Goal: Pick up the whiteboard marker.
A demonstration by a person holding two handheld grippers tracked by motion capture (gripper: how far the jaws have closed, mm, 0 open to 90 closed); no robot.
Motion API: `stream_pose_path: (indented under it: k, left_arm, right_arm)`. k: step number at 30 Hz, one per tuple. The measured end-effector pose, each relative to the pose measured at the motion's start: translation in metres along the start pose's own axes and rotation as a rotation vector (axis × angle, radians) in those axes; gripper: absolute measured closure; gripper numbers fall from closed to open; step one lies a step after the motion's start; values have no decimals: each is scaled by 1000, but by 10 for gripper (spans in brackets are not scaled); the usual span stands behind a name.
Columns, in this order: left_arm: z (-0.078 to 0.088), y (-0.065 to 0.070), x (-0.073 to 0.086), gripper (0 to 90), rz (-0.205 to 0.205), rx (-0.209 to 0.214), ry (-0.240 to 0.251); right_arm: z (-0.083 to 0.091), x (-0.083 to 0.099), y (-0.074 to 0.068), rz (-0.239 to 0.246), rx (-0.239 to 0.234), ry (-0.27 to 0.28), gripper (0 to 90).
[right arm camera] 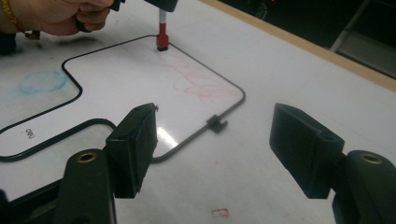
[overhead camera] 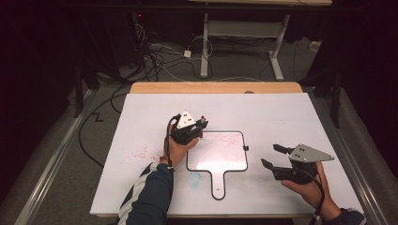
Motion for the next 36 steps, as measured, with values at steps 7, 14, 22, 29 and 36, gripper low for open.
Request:
stream_pose_path:
  k: [7, 14, 22, 29, 36]
  left_arm:
    - [-11, 6, -5, 789, 7, 21, 11]
    - [-45, 53, -23, 789, -50, 140, 2]
    - [-54, 85, -30, 789, -125, 212, -21]
    - [-40, 53, -23, 788, -111, 136, -43]
    - [-8, 30, -7, 788, -103, 99, -51]
  right_arm:
    - [13, 2, 7, 14, 16, 28, 318]
    - [13, 4, 9, 14, 11, 32, 312]
    - [12, 7, 10, 20, 8, 18, 308]
    - [14, 8, 11, 43, 26, 9, 308]
    - [14, 9, 12, 58, 44, 1, 305]
Point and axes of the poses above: each handheld gripper's, and its own axes: z roughly backward along the jaws, x roughly out of its underside, y roughly to its right, the point moved 8 cm from there along -z, roughly forward along the jaws, and after that the axes turned 1 degree about x, right-handed, at the moved point
